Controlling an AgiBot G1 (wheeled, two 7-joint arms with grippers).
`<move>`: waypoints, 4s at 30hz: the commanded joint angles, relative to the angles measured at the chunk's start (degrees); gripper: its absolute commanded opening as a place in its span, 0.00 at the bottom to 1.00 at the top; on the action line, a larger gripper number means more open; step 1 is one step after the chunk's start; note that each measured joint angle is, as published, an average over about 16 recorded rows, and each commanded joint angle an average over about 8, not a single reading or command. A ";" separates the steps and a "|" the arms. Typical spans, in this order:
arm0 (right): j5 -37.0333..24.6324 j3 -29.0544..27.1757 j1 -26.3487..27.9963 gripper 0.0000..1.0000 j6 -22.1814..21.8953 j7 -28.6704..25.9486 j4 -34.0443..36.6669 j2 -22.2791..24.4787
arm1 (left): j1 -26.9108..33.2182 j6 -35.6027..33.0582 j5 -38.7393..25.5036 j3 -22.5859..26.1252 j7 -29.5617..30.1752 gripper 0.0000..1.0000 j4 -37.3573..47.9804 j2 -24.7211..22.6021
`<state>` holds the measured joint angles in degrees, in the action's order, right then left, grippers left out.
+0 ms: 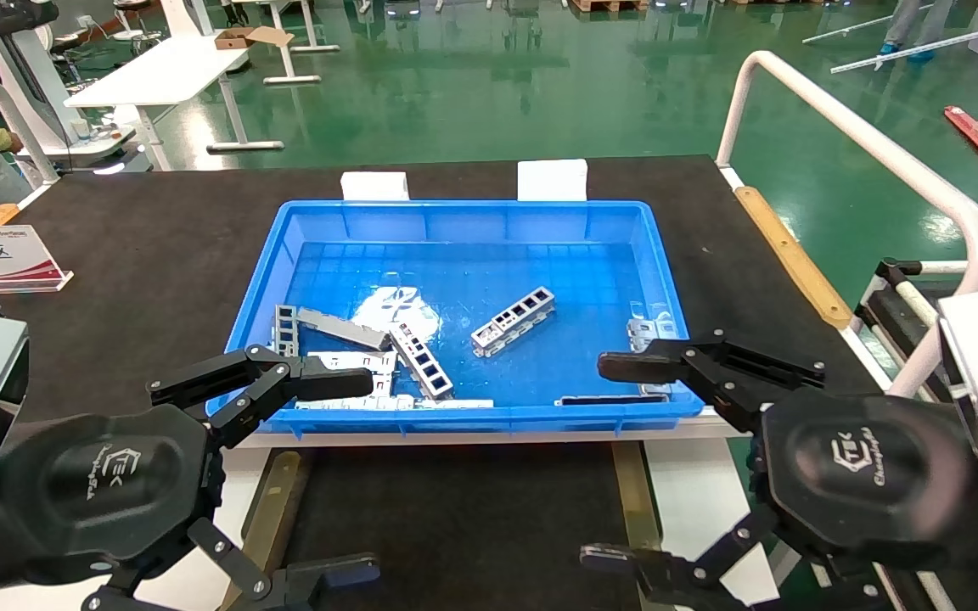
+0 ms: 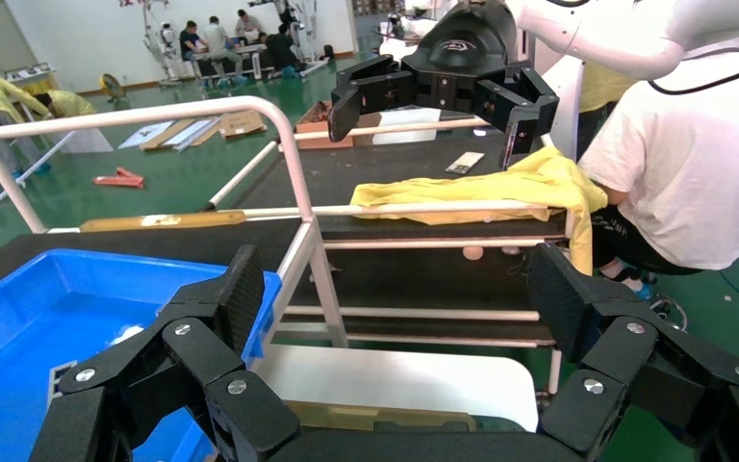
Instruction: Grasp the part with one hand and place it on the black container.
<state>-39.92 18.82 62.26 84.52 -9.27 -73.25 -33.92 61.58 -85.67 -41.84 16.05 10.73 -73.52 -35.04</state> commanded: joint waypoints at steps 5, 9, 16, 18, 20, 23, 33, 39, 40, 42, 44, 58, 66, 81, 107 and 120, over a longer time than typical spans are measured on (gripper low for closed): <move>0.00 0.00 0.00 1.00 0.00 0.00 0.00 0.00 | 0.00 0.00 0.00 0.00 0.00 1.00 0.00 0.00; 0.00 0.00 0.00 1.00 0.00 0.00 0.00 0.00 | 0.00 0.00 0.00 0.00 0.00 1.00 0.00 0.00; 0.00 0.00 0.00 1.00 0.00 0.00 0.00 0.00 | 0.00 0.00 0.00 0.00 0.00 1.00 0.00 0.00; 0.00 0.00 0.00 1.00 0.00 0.00 0.00 0.00 | 0.00 0.00 0.00 0.00 0.00 1.00 0.00 0.00; 0.00 0.00 0.00 1.00 0.00 0.00 0.00 0.00 | 0.00 0.00 0.00 0.00 0.00 1.00 -0.01 0.00; 0.00 0.00 0.00 1.00 0.00 0.00 0.00 0.00 | 0.00 0.02 0.02 -0.01 0.02 1.00 0.01 -0.01; 0.00 0.02 0.02 1.00 0.02 0.02 0.03 -0.01 | -0.22 0.72 -0.46 0.19 -0.11 1.00 0.23 -0.34; 0.01 0.03 0.03 1.00 0.02 0.02 0.04 0.00 | 0.92 2.40 -3.24 1.18 -0.95 1.00 0.69 -1.99; 0.01 0.03 0.03 1.00 0.02 0.02 0.04 0.00 | 1.30 2.73 -3.92 1.48 -1.09 1.00 0.91 -2.48; 0.01 0.03 0.03 1.00 0.02 0.03 0.04 0.00 | 2.22 3.41 -5.37 2.17 -1.35 1.00 1.64 -3.61; 0.01 0.04 0.03 1.00 0.02 0.03 0.04 0.00 | 3.31 4.10 -7.04 2.97 -1.68 1.00 2.69 -4.90; 0.03 0.06 0.04 1.00 0.01 0.04 0.04 0.01 | 13.82 11.52 -21.66 9.98 -6.62 1.00 18.38 -18.46; 0.04 0.07 0.04 1.00 0.00 0.04 0.04 0.01 | 21.59 17.34 -28.38 13.19 -12.86 1.00 35.45 -29.08; 0.05 0.09 0.04 1.00 -0.01 0.05 0.04 0.02 | 30.24 33.22 -33.67 16.50 -23.19 1.00 60.82 -43.00; 0.08 0.13 0.05 0.00 -0.02 0.07 0.04 0.03 | 25.35 45.97 -26.19 30.26 -16.72 0.00 55.02 -43.37; 0.09 0.15 0.06 0.00 -0.03 0.08 0.04 0.04 | 24.46 49.61 -21.52 35.63 -15.98 0.00 54.58 -43.26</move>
<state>-39.83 18.97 62.32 84.50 -9.18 -73.20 -33.87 86.07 -36.13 -63.37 51.58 -5.26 -18.91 -78.30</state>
